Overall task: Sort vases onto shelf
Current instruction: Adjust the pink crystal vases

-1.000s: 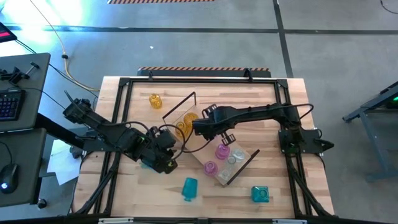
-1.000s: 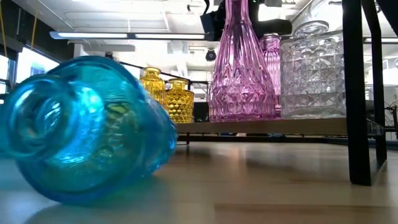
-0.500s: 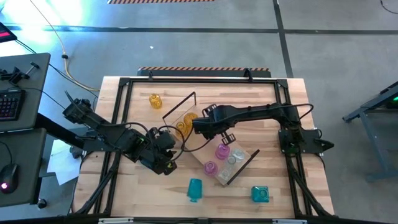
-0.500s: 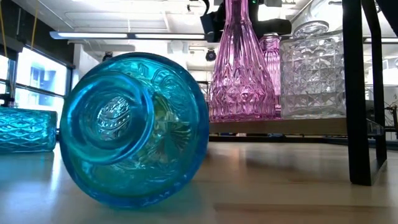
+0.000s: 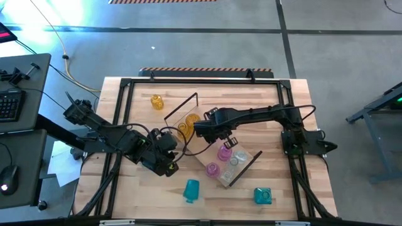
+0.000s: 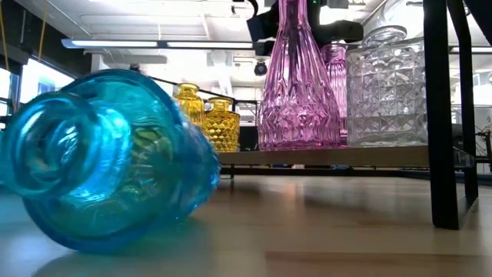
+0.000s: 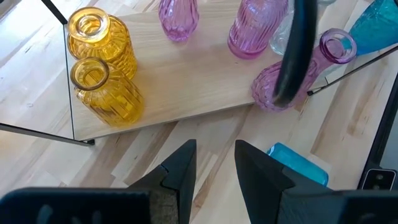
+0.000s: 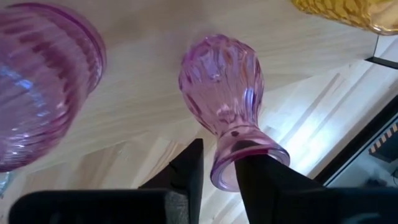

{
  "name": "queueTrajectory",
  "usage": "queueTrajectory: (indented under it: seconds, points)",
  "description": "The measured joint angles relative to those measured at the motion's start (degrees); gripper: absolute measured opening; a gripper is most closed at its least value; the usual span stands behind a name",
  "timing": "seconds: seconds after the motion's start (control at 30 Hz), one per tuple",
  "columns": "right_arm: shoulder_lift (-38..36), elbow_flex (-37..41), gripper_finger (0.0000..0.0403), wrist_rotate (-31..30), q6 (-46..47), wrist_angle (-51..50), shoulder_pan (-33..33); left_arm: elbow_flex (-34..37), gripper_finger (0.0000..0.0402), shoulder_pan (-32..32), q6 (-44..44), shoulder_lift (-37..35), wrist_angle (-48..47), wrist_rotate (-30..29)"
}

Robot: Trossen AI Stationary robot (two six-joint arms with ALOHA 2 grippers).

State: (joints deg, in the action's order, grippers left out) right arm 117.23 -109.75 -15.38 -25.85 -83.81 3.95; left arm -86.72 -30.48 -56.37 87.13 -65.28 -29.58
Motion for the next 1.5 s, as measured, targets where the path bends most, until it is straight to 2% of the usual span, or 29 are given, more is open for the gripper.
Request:
queueTrajectory:
  seconds: [0.23,0.57,1.23,1.5]
  points:
    - [0.0,-0.1,0.0083,-0.5,0.0,-0.2,0.0,0.0,0.0104,0.0,0.0,0.0,0.0,0.0]
    - [0.2,-5.3,0.0083,-0.6,-0.1,-0.4,0.0,0.0,0.0104,0.0,0.0,0.0,0.0,0.0]
    - [0.0,-5.4,0.0083,-1.1,1.2,3.0,0.0,0.0,0.0104,0.0,0.0,0.0,0.0,0.0]
    - [-0.1,-8.0,0.0083,-1.2,1.4,-0.5,-0.2,0.0,0.0104,0.0,-0.4,0.0,0.0,0.0]
